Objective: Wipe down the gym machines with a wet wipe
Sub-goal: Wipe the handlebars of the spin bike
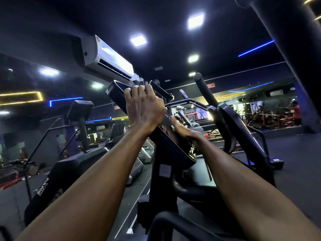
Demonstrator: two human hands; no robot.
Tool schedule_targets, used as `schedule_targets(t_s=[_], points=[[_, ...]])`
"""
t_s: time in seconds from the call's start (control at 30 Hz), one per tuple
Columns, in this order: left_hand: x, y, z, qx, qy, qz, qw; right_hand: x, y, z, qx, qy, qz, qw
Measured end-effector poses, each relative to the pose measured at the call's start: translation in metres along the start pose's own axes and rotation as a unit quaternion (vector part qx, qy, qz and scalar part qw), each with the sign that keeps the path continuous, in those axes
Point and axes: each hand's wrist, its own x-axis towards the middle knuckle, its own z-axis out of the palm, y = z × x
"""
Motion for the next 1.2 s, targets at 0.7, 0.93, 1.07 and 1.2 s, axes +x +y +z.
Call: schedule_targets(t_s=[0.7,0.93,1.07,1.2], points=[[-0.055,0.007,-0.011,-0.029,-0.066,0.034,0.997,-0.188,-0.08,0.022,-0.072,0.099,0.032,0.992],[-0.073,0.014,-0.031,-0.05,-0.221,0.013,0.974,-0.229,-0.077,0.039,-0.057,0.146,-0.042,0.987],[-0.095,0.018,-0.035,-0.091,-0.217,0.029,0.971,-0.258,-0.067,0.047,-0.028,0.203,-0.077,0.976],[-0.132,0.039,-0.055,-0.223,-0.174,-0.036,0.958,-0.29,-0.068,0.05,0.027,0.273,-0.119,0.954]])
